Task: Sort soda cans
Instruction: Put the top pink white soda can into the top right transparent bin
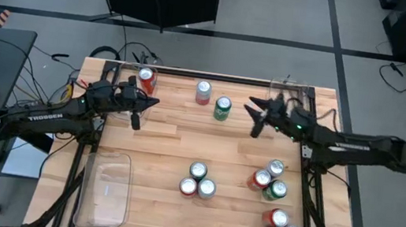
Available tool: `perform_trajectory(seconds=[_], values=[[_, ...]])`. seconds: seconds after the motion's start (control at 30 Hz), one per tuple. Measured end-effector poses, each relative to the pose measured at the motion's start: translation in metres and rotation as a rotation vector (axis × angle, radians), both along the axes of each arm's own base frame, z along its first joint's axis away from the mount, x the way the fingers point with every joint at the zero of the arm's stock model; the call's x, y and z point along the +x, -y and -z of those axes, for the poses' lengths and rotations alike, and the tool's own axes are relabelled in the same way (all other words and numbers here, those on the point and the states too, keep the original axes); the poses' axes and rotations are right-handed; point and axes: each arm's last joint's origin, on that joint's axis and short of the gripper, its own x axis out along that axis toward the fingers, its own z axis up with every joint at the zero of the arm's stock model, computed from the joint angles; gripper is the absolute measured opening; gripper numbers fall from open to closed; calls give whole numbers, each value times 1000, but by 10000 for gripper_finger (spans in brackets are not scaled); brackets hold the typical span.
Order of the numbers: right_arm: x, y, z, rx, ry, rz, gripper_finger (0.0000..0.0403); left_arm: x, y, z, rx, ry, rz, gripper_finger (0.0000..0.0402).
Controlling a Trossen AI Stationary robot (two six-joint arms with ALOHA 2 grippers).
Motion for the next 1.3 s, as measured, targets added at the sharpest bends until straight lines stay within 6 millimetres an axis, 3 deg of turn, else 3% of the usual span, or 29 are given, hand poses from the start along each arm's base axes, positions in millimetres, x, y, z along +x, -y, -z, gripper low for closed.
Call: perform_trajectory(seconds=[0.33,0.5,0.67,0.97,1.3], values=[[85,24,-22,61,-158,5,285,0,0,4,-19,-34,-1,8],[126,44,-30,76,-284,23,314,0,0,4,-25,-41,-1,8],[156,71,-31,125,-393,-6,327,0,0,6,-33,-55,-1,8],[190,115,-5,218,-528,-15,332,-1,0,10,-50,-89,-2,8],[199,139,23,327,-602,-28,348,-1,1,11,-52,-101,-1,8]])
